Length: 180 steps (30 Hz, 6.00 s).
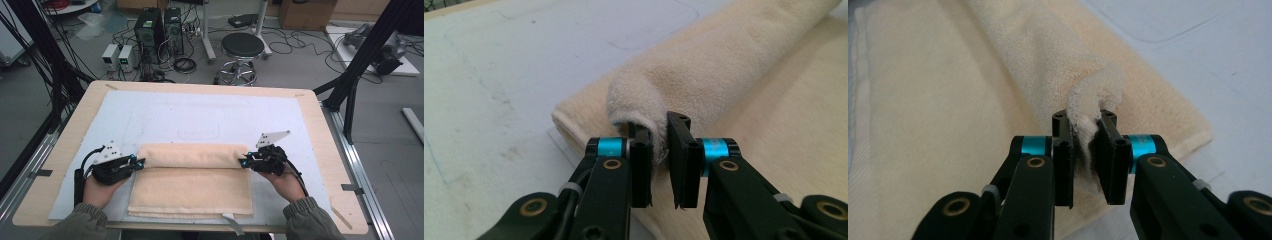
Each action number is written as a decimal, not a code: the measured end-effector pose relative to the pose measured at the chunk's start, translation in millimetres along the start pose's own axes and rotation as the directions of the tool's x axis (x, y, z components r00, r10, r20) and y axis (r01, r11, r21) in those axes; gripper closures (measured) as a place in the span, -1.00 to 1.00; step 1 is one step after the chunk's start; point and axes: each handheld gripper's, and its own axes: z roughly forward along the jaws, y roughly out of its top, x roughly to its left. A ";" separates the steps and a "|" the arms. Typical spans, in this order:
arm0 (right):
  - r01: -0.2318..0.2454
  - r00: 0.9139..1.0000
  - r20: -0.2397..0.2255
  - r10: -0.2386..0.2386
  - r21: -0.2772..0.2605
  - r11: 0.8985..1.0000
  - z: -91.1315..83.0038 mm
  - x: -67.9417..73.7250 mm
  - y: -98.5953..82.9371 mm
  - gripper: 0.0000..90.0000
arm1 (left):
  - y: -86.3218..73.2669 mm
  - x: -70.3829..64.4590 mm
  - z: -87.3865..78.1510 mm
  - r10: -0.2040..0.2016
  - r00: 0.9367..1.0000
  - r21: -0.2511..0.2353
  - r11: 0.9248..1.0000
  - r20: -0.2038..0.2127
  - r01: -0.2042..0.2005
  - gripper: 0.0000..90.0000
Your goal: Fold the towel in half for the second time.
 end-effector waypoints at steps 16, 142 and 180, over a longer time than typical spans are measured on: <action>0.030 0.999 -0.019 -0.031 -0.066 0.997 -28.2 13.5 -2.6 0.19 | -6.9 -8.1 -33.6 0.044 0.998 -0.006 0.999 0.045 -0.044 0.26; 0.114 0.992 -0.050 -0.114 0.005 0.993 -13.7 15.9 -6.6 0.77 | 6.0 -17.1 -0.8 0.112 0.993 0.060 0.992 0.021 -0.114 0.77; -0.030 0.998 0.055 0.036 -0.108 0.994 3.0 -3.0 -11.6 -0.06 | 4.3 -10.7 5.4 -0.003 1.000 -0.010 1.000 0.004 0.003 0.06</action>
